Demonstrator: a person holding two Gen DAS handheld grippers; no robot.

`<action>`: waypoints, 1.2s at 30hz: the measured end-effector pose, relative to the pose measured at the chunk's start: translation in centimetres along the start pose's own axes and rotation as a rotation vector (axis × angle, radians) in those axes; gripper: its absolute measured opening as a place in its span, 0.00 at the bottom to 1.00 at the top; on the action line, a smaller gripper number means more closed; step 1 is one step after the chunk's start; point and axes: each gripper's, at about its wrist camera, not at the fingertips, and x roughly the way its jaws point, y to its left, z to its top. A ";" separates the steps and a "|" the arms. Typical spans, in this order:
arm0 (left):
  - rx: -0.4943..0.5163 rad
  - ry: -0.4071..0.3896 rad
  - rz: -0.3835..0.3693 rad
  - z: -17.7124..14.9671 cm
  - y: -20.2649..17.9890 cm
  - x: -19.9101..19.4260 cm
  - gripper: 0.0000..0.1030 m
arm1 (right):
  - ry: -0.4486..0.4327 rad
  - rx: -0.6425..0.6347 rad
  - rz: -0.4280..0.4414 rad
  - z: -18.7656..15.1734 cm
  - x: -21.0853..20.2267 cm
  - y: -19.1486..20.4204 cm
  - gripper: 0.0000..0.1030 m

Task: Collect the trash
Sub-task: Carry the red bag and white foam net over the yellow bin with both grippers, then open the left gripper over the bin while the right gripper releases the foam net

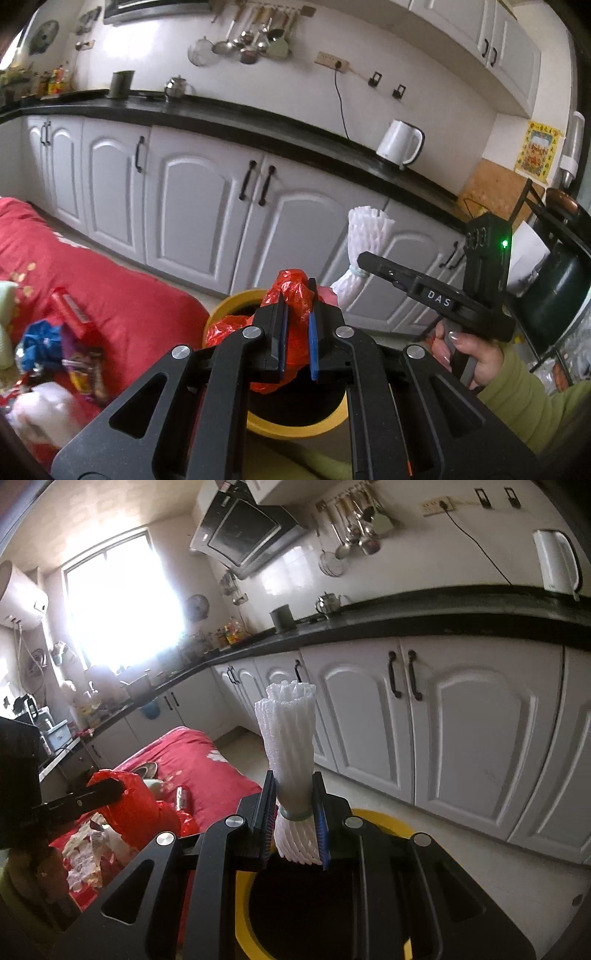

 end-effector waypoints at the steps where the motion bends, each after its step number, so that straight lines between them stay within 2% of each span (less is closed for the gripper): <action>1: -0.002 0.010 -0.005 -0.2 -0.1 0.4 0.04 | 0.007 0.006 -0.001 -0.1 0.1 -0.3 0.18; 13: -0.050 0.125 -0.034 -2.8 0.5 6.0 0.04 | 0.129 0.098 0.010 -2.8 2.1 -3.6 0.22; 15: -0.062 0.148 -0.031 -3.2 0.9 6.6 0.10 | 0.139 0.115 0.012 -3.2 2.3 -4.0 0.27; 17: -0.072 0.160 -0.021 -3.6 1.2 7.1 0.25 | 0.143 0.121 0.008 -3.5 2.3 -4.3 0.35; 18: -0.077 0.166 -0.020 -3.6 1.4 7.3 0.26 | 0.144 0.122 0.005 -3.3 2.5 -4.3 0.38; 28: -0.114 0.154 0.011 -3.4 2.6 7.2 0.52 | 0.138 0.148 0.002 -3.5 2.4 -5.2 0.45; 30: -0.110 0.148 0.006 -3.4 2.6 7.0 0.52 | 0.129 0.151 -0.001 -3.4 2.1 -5.3 0.47; 31: -0.110 0.148 0.000 -3.4 2.5 7.0 0.55 | 0.122 0.148 -0.002 -3.3 1.9 -5.2 0.48; 32: -0.111 0.148 -0.005 -3.4 2.5 7.1 0.64 | 0.120 0.145 -0.003 -3.2 1.8 -5.2 0.49; 33: -0.111 0.145 -0.010 -3.4 2.5 7.0 0.66 | 0.115 0.141 -0.005 -3.1 1.7 -5.0 0.50; 36: -0.109 0.134 -0.010 -3.2 2.4 6.8 0.68 | 0.105 0.131 -0.005 -3.0 1.3 -4.8 0.50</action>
